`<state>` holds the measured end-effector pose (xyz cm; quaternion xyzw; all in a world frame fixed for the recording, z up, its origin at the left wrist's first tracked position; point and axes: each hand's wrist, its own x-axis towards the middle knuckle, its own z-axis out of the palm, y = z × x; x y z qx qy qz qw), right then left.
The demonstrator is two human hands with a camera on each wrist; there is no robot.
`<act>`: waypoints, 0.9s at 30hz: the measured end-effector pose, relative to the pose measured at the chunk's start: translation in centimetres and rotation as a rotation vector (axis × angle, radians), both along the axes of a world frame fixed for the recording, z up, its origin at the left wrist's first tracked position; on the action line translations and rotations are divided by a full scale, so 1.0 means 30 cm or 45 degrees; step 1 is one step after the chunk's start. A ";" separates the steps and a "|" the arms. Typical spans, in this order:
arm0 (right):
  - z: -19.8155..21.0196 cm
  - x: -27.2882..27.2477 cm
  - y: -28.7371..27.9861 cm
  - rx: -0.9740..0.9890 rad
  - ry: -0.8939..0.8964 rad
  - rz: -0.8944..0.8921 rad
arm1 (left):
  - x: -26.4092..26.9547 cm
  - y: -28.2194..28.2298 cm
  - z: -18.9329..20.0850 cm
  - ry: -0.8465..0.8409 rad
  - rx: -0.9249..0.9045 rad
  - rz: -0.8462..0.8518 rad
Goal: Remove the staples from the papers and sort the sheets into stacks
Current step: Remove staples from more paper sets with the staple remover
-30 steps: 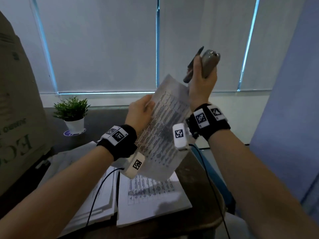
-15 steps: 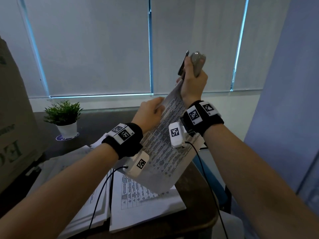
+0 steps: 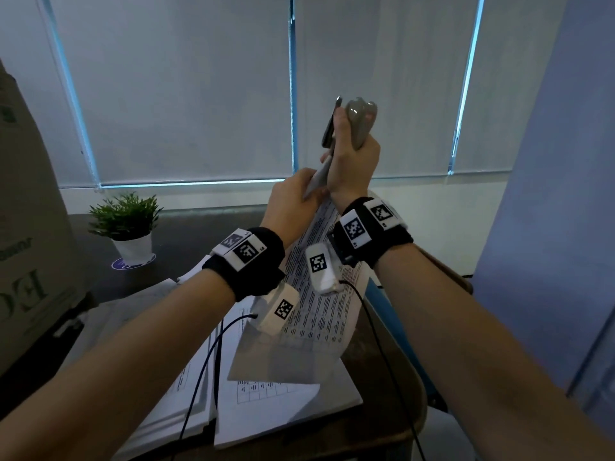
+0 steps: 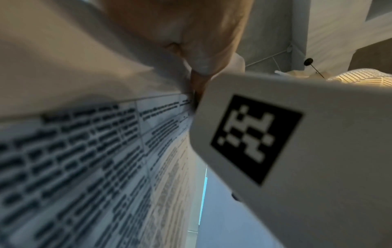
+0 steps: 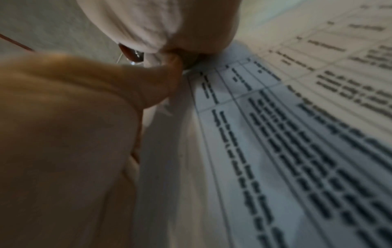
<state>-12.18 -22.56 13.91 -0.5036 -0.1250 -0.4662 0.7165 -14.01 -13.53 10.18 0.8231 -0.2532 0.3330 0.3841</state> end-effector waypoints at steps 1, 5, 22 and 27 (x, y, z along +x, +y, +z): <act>0.004 0.002 0.014 -0.009 -0.003 0.009 | -0.002 0.010 0.001 -0.009 -0.032 0.001; 0.007 0.013 0.063 0.007 -0.011 0.055 | -0.017 0.071 -0.008 0.036 -0.033 -0.079; -0.544 0.209 0.217 0.573 1.080 0.486 | 0.150 0.853 -0.354 1.002 0.151 0.660; -0.705 0.262 0.241 0.662 1.293 0.609 | 0.240 0.993 -0.499 1.003 0.185 0.851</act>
